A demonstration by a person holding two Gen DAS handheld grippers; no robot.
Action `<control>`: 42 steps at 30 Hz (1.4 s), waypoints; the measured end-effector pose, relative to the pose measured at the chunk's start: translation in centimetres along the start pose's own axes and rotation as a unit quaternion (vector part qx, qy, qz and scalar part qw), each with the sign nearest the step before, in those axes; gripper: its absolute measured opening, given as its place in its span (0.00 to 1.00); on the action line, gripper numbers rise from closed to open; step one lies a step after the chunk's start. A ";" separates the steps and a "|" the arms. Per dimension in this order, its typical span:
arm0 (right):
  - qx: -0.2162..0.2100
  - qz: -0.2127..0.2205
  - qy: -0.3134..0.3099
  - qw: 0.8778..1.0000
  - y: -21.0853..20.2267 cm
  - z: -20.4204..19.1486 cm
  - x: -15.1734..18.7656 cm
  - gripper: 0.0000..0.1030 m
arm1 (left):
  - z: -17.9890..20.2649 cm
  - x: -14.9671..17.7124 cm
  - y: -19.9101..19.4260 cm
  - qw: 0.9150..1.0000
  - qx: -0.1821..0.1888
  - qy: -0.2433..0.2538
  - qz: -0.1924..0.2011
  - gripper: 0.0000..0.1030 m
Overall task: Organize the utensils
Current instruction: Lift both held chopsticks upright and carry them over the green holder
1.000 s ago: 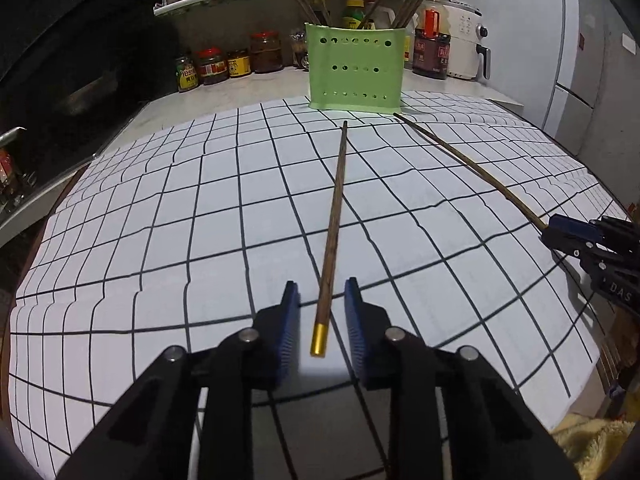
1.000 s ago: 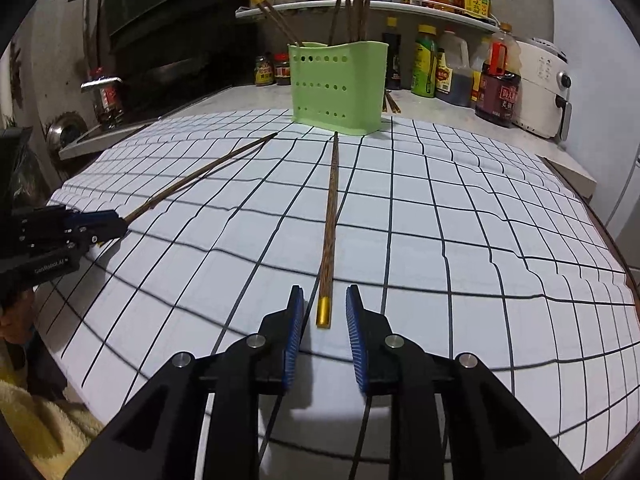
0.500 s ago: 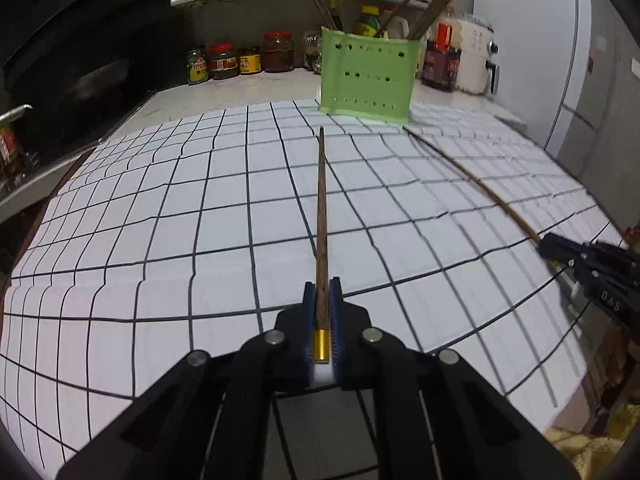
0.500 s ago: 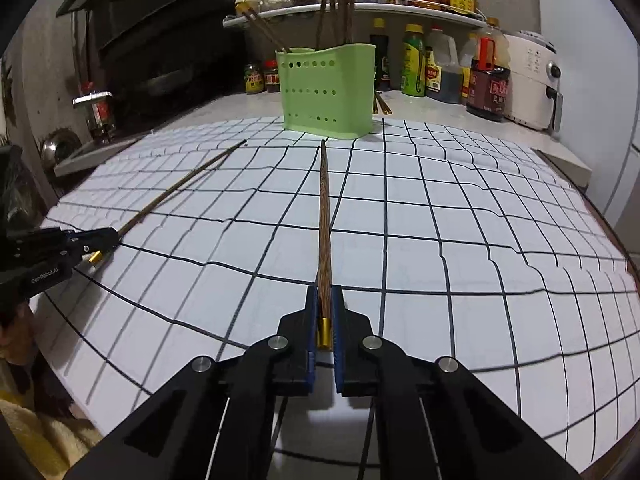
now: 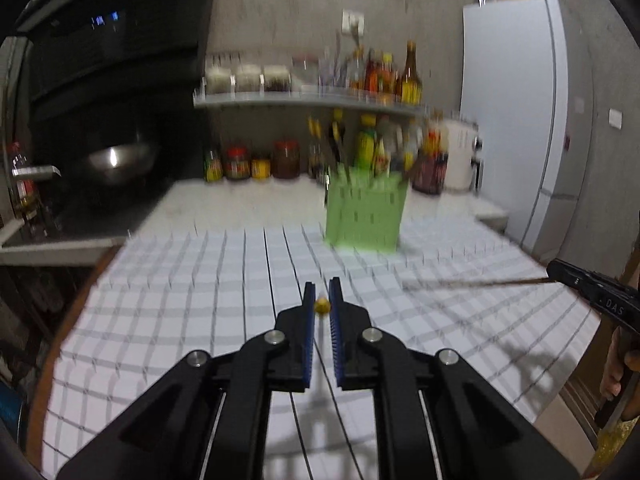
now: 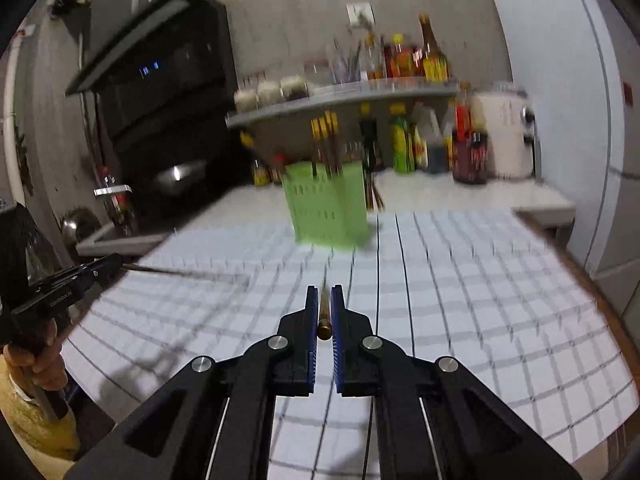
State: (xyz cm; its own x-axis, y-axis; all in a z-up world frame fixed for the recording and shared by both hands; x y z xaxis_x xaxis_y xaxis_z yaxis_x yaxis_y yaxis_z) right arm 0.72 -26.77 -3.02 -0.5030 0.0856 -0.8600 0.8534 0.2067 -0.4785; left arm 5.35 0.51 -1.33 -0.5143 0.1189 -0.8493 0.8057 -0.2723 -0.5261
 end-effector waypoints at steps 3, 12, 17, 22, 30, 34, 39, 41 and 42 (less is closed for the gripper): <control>0.007 0.026 -0.011 1.000 -0.9 -0.5 -2.8 0.07 | -0.2 -2.1 -1.2 1.000 -0.002 -0.006 0.027 0.07; 0.021 0.038 -0.043 0.998 0.1 -1.4 -7.4 0.07 | -1.0 -5.1 -1.9 0.998 0.011 -0.026 0.048 0.07; 0.021 0.038 -0.051 0.998 0.6 -2.0 -8.7 0.07 | -1.6 -5.5 -1.3 0.998 0.012 -0.033 0.045 0.07; 0.022 0.030 -0.062 0.997 1.7 -2.5 -9.5 0.07 | -1.6 -5.7 -1.0 0.998 0.012 -0.030 0.045 0.07; 0.019 -0.003 -0.060 0.998 5.3 -2.3 -9.0 0.07 | -1.5 -6.0 -0.2 0.999 -0.004 -0.021 0.048 0.07; 0.021 -0.040 -0.076 0.996 7.3 -2.7 -6.3 0.07 | -1.0 -4.3 2.3 1.000 0.010 -0.019 -0.012 0.07; 0.024 -0.066 -0.079 0.994 7.9 -2.6 -4.1 0.07 | -0.5 -1.3 4.9 0.997 0.008 -0.008 -0.080 0.07; 0.025 -0.071 -0.081 0.994 7.9 -2.7 -3.4 0.07 | -0.4 -0.7 5.1 0.996 0.007 -0.007 -0.087 0.06; 0.027 -0.070 -0.081 0.994 7.8 -2.7 -3.0 0.07 | -0.4 -0.6 5.1 0.996 0.006 -0.005 -0.086 0.06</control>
Point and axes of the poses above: each gripper's, at about its wrist camera, not at the fingertips, and y roughly the way its jaws point, z to its right, x to its underside, the point moved 7 cm from there along y, roughly the way its jaws point, and after that the axes turned 5 degrees about -z, right-handed, at the moved point
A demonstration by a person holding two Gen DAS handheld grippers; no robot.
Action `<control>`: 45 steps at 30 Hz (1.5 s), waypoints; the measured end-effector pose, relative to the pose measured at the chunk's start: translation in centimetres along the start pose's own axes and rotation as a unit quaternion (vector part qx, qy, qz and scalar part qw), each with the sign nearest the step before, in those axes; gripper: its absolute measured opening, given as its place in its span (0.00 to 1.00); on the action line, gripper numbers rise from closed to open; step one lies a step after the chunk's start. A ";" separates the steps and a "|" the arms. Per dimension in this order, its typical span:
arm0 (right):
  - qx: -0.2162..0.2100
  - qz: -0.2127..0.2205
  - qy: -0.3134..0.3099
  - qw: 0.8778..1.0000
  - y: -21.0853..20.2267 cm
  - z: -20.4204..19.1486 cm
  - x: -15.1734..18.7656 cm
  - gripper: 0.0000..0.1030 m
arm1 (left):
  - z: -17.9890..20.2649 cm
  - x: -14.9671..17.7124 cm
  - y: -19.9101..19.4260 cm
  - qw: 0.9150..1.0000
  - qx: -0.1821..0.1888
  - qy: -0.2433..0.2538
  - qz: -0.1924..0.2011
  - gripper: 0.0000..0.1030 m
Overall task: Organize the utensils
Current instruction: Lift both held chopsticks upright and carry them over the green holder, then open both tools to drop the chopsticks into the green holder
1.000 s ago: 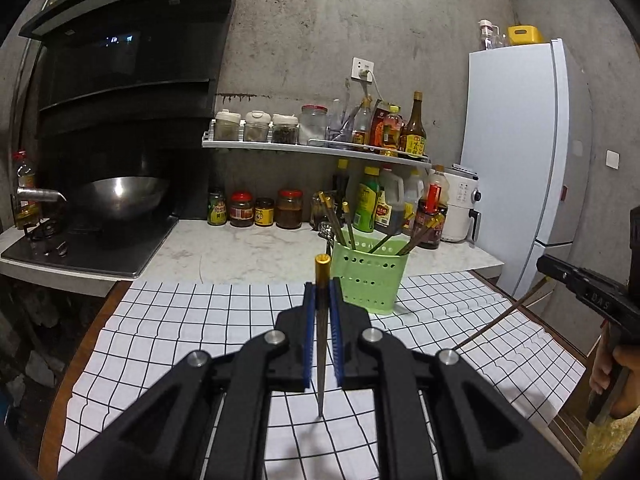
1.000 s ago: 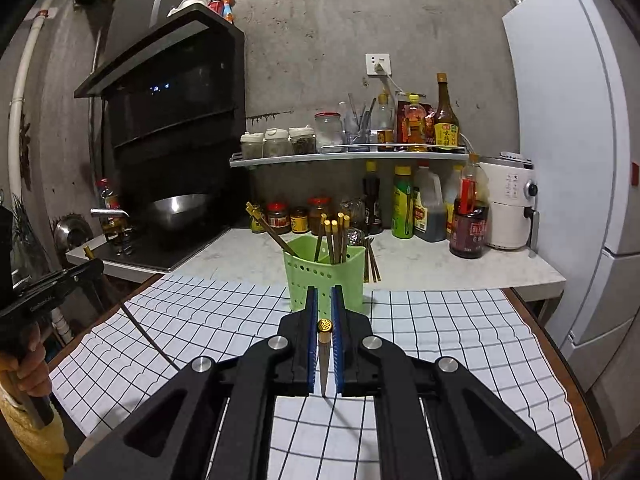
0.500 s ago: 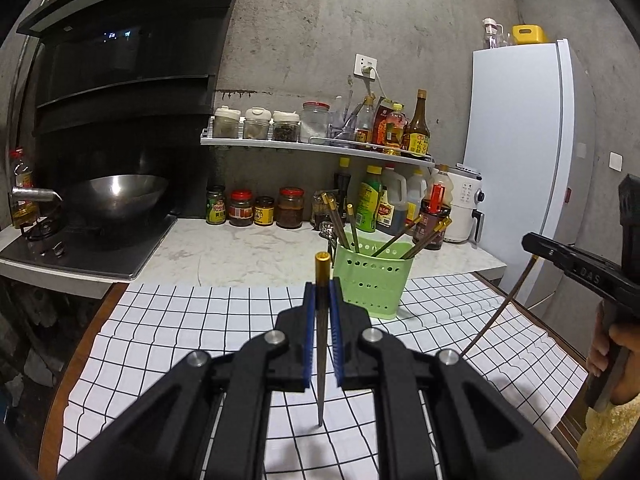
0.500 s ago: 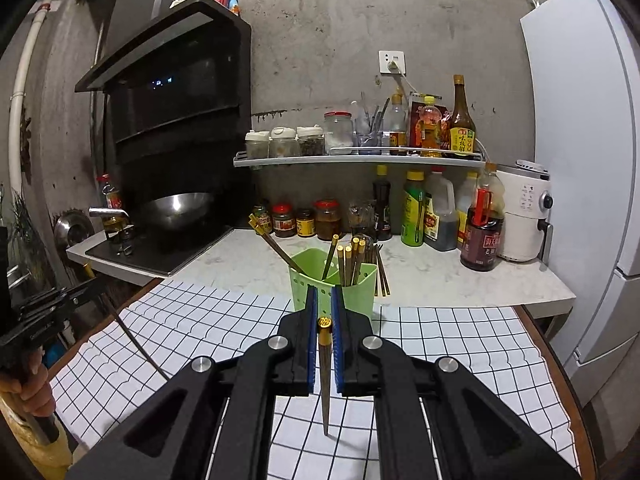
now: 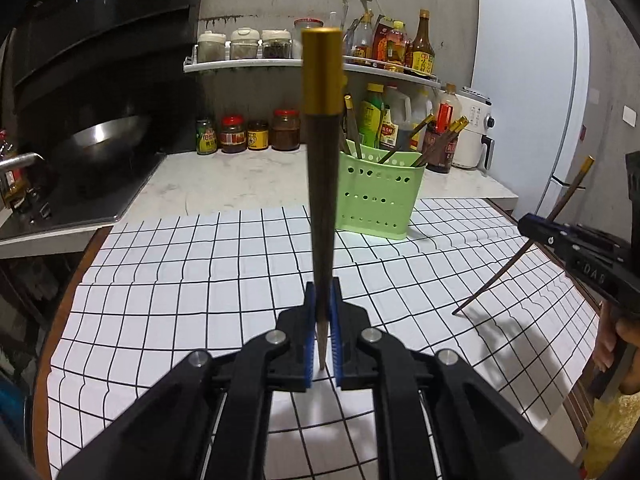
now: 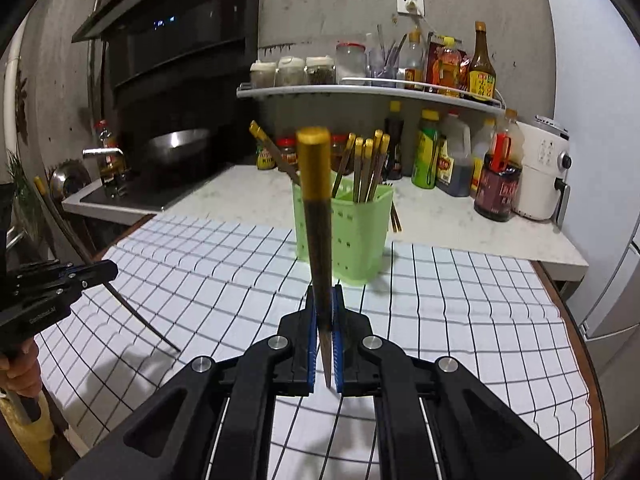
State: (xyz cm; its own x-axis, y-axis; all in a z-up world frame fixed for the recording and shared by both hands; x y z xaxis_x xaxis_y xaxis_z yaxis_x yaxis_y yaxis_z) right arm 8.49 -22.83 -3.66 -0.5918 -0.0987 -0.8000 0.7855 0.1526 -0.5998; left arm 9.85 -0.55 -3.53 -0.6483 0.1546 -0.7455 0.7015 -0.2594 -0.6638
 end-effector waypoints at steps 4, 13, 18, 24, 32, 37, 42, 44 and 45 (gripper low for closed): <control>-0.002 0.004 0.009 1.000 -0.5 0.4 0.4 0.06 | 0.1 0.0 -1.0 1.000 0.001 0.003 0.013 0.06; 0.012 0.016 0.041 0.999 -0.5 3.9 -1.2 0.06 | 1.6 -3.7 -0.2 0.999 0.006 0.009 0.049 0.06; 0.031 0.050 0.050 0.997 -0.2 6.3 -5.7 0.06 | 4.1 -9.1 1.7 0.997 0.021 0.029 0.073 0.06; 0.053 0.137 0.052 0.988 -1.3 8.7 -14.0 0.06 | 5.9 -18.7 1.9 0.989 0.030 0.021 0.142 0.06; -0.001 0.091 0.071 0.993 5.8 9.9 -17.7 0.06 | 7.4 -23.6 11.1 0.997 0.018 0.017 0.074 0.06; -0.015 0.030 0.075 0.997 11.4 9.7 -16.5 0.07 | 7.8 -22.4 15.6 0.998 0.009 0.039 0.038 0.06; -0.024 0.036 0.092 0.995 11.1 10.1 -16.1 0.38 | 7.4 -22.5 16.2 0.999 0.010 0.034 0.029 0.42; -0.012 0.058 0.091 0.994 8.9 10.3 -16.2 0.48 | 7.1 -22.8 14.1 0.998 0.015 0.033 0.056 0.46; -0.008 0.065 0.090 0.994 7.9 10.4 -16.2 0.48 | 7.1 -22.9 13.3 0.997 0.013 0.034 0.063 0.48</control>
Point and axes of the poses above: each gripper's, at about its wrist camera, not at the fingertips, and y roughly the way its jaws point, z to its right, x to its underside, the point moved 7 cm from there along y, roughly the way its jaws point, and after that the axes turned 5 degrees about -z, right-handed, at the moved point
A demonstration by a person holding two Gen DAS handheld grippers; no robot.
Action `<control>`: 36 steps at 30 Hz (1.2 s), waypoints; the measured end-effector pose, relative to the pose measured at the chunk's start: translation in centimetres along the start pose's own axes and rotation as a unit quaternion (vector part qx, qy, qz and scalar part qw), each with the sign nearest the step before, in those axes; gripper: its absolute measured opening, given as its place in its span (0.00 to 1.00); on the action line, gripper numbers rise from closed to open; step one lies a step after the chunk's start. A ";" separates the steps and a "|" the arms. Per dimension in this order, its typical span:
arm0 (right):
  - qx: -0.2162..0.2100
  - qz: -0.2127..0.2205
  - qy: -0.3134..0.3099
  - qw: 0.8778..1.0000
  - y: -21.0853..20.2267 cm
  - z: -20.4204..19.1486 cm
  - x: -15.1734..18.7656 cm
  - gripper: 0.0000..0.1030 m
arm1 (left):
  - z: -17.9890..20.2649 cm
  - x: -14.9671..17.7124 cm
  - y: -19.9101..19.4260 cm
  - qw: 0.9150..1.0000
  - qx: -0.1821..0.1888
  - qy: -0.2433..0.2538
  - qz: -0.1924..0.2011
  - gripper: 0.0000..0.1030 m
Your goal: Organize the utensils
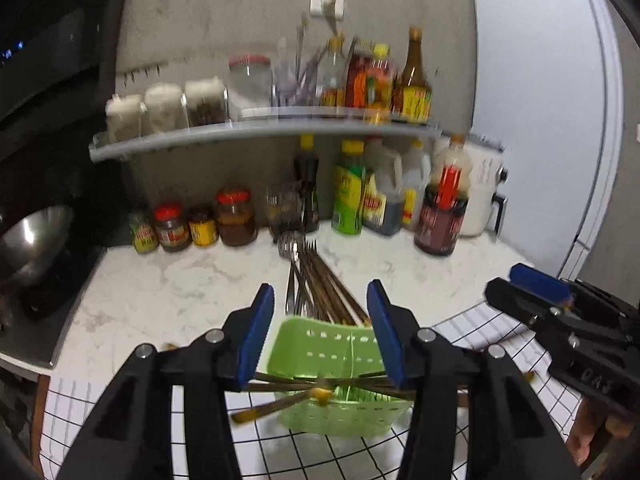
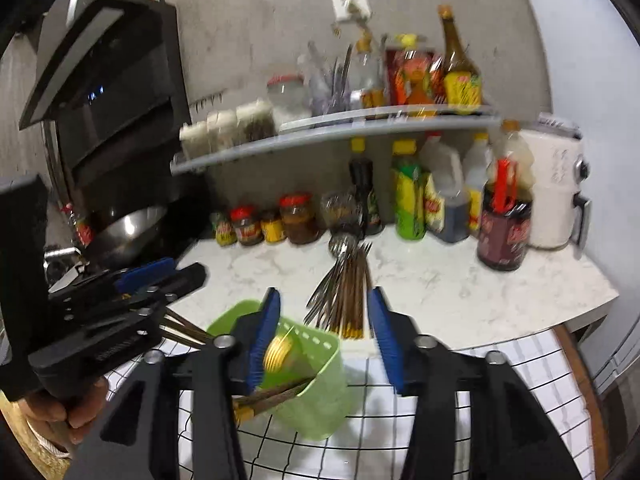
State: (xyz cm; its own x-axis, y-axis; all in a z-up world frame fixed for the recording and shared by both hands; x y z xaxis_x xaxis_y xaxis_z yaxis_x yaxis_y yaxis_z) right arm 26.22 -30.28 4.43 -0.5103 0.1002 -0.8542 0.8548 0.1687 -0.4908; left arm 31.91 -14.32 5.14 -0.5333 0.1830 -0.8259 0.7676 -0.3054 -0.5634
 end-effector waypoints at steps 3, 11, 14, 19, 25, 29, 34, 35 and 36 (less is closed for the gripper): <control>0.008 0.024 0.002 1.000 -3.8 0.3 0.0 0.50 | -0.6 -0.1 -4.4 0.999 -0.006 -0.007 0.032 0.65; 0.033 0.017 -0.018 0.999 -12.1 -1.9 6.4 0.78 | -2.0 7.6 -11.7 0.997 -0.079 -0.018 0.011 0.94; 0.034 -0.007 -0.022 0.999 -13.2 -3.1 10.3 0.85 | -1.6 12.0 -13.1 0.995 -0.095 -0.024 -0.020 0.94; 0.033 -0.048 -0.014 0.998 -14.5 -4.4 15.3 0.90 | -1.1 18.7 -14.8 0.990 -0.098 -0.042 -0.089 0.94; 0.063 -0.071 -0.034 0.995 -17.3 -5.4 18.4 0.94 | -0.9 22.6 -18.5 0.986 -0.121 -0.049 -0.105 0.94; 0.087 -0.088 -0.045 0.991 -19.1 -5.4 20.2 0.94 | -0.6 23.9 -20.7 0.984 -0.129 -0.052 -0.109 0.94; 0.113 -0.086 -0.037 0.989 -20.7 -4.4 21.3 0.94 | 0.7 25.0 -22.3 0.985 -0.116 -0.036 -0.120 0.94; 0.116 -0.086 -0.031 0.989 -20.8 -4.1 21.4 0.94 | 0.8 25.2 -22.3 0.985 -0.115 -0.035 -0.123 0.94; 0.118 -0.084 -0.026 0.989 -20.9 -3.8 21.5 0.94 | 0.9 25.3 -22.3 0.985 -0.114 -0.034 -0.126 0.94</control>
Point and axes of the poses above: each gripper's, at about its wrist camera, not at the fingertips, and y roughly the way its jaws point, z to its right, x to its underside, the point moved 7 cm from there along y, roughly the way its jaws point, and after that the axes turned 5 degrees about -z, right-handed, at the moved point
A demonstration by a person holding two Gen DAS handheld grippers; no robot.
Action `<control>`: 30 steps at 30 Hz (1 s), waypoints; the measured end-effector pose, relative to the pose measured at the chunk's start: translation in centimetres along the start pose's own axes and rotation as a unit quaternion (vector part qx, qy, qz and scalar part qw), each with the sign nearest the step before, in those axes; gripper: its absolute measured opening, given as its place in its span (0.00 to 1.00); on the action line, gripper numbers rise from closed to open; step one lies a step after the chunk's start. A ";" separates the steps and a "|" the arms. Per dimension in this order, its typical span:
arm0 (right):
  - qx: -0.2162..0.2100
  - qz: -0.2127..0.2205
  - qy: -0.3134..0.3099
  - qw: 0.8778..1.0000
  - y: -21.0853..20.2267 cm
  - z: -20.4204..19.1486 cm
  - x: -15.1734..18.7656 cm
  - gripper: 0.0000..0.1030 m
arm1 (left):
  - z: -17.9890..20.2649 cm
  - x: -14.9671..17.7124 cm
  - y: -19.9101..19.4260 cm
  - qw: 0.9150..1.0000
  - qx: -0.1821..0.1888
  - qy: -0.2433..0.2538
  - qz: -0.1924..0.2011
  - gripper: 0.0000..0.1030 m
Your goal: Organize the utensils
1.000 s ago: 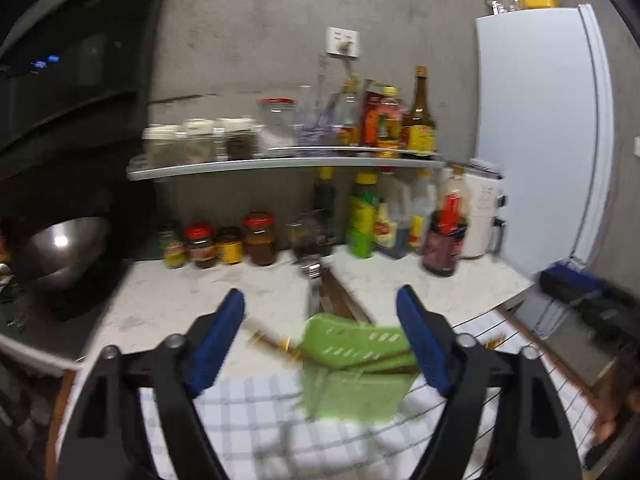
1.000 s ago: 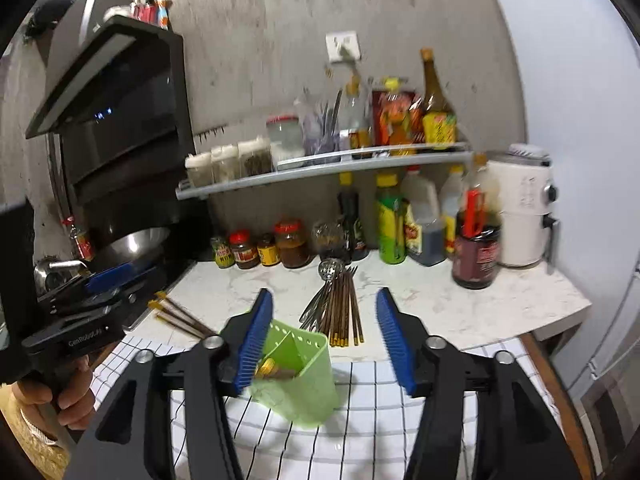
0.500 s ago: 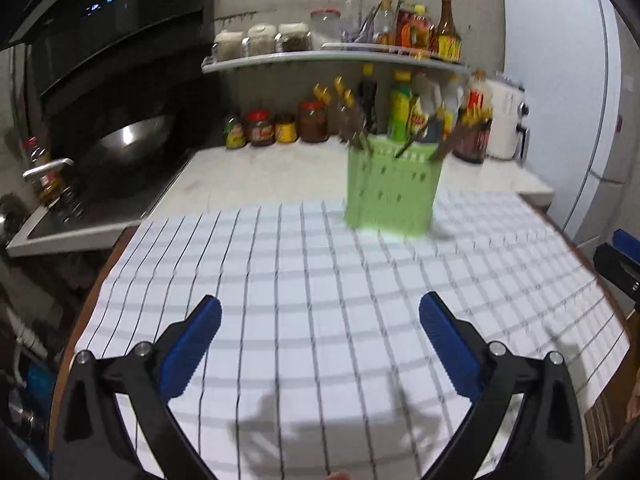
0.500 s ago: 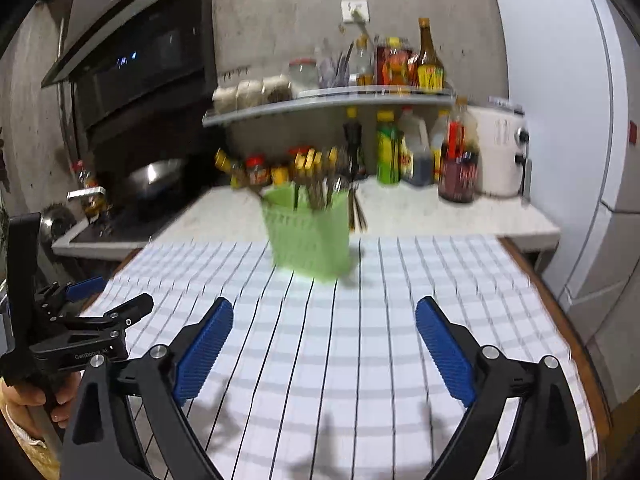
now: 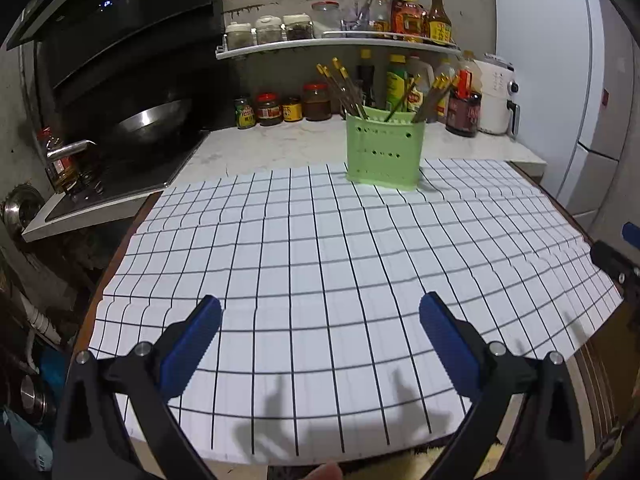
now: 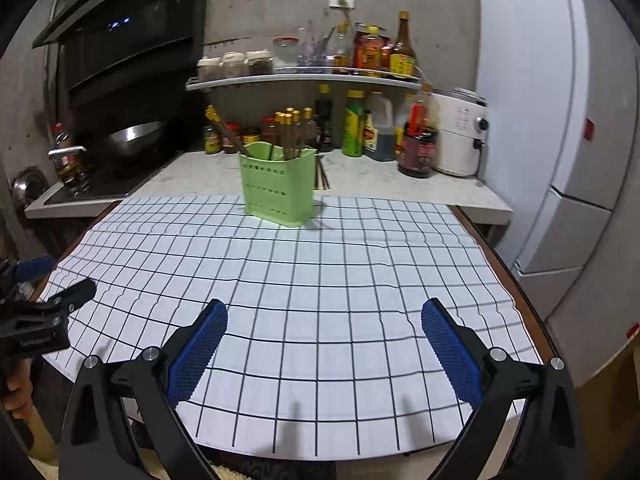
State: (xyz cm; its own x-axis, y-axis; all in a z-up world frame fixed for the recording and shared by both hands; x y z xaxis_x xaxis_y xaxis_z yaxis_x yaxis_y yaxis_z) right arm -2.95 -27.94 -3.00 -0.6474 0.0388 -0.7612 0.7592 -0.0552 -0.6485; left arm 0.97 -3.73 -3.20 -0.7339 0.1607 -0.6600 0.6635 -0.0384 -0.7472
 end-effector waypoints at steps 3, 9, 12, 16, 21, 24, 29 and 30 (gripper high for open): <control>0.001 0.006 0.013 1.000 -0.2 0.6 -0.1 0.94 | 0.1 0.2 0.3 1.000 0.004 0.000 -0.009 0.94; 0.004 0.008 0.012 1.000 -0.2 0.7 -0.3 0.94 | -0.1 0.1 0.2 1.000 0.004 -0.006 -0.004 0.94; 0.004 0.007 0.012 1.000 -0.1 0.6 -0.3 0.94 | 0.0 0.0 0.3 1.000 0.003 -0.005 -0.005 0.94; 0.001 0.007 0.012 1.000 0.0 0.6 -0.3 0.94 | -0.1 0.0 0.4 1.000 0.005 -0.004 -0.005 0.94; -0.001 0.007 0.014 1.000 0.1 0.6 -0.3 0.94 | -0.1 -0.2 0.3 1.000 0.006 -0.005 -0.002 0.94; -0.002 0.005 0.013 1.000 0.2 0.6 -0.3 0.94 | -0.1 -0.2 0.4 1.000 0.005 -0.005 -0.002 0.94; -0.002 0.005 0.011 1.000 0.2 0.4 -0.3 0.94 | -0.1 -0.3 0.4 1.000 0.007 -0.006 -0.002 0.94; -0.002 0.005 0.010 1.000 0.2 0.4 -0.3 0.94 | 0.0 -0.3 0.4 1.000 0.006 -0.006 -0.001 0.94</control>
State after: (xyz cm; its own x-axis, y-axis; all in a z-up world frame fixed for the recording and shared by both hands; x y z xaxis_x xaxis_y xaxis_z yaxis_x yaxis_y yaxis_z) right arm -2.66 -28.36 -2.88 -0.6382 0.0592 -0.7676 0.7660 -0.0509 -0.6408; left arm 1.42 -3.75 -3.28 -0.7371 0.1483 -0.6593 0.6601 -0.0504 -0.7495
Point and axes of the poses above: each gripper's, at about its wrist camera, not at the fingertips, and y roughly the way its jaws point, z to its right, x to its underside, the point moved 7 cm from there along y, roughly the way its jaws point, and after that the axes turned 5 degrees about -z, right-handed, at the moved point
